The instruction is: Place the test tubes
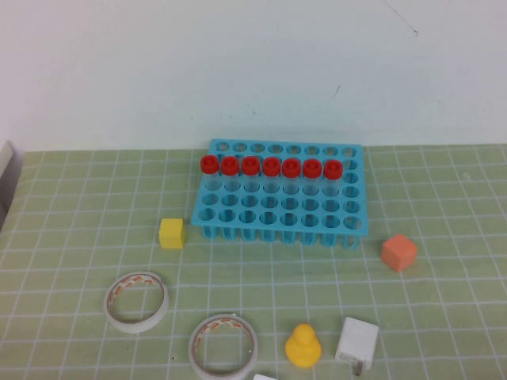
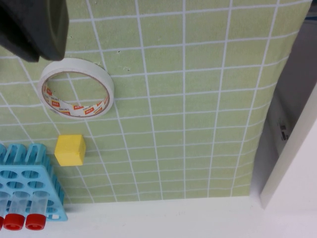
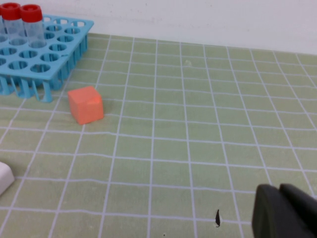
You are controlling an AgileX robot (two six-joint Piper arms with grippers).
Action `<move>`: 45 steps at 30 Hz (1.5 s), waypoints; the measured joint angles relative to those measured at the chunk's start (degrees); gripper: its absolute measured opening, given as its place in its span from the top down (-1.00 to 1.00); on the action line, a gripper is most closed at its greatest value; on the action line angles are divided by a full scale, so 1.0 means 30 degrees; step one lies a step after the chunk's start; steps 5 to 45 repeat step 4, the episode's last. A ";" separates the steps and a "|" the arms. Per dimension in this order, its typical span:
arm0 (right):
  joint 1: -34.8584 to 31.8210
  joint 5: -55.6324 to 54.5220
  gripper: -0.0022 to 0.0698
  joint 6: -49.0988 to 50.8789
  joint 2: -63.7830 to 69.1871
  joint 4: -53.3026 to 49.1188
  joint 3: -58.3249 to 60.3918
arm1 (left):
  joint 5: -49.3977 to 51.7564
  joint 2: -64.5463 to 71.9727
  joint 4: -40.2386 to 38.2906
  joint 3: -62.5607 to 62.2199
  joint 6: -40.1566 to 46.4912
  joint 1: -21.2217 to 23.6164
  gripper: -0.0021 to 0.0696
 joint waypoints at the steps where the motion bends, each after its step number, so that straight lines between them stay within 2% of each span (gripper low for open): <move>1: 0.0000 0.0000 0.94 0.0000 0.0000 0.0000 0.0000 | 0.0000 0.0000 0.0000 0.0000 0.0000 0.0000 0.95; 45: 0.0000 0.0000 0.94 0.0000 0.0000 0.0000 0.0000 | 0.0000 0.0000 0.0000 0.0000 0.0000 0.0000 0.95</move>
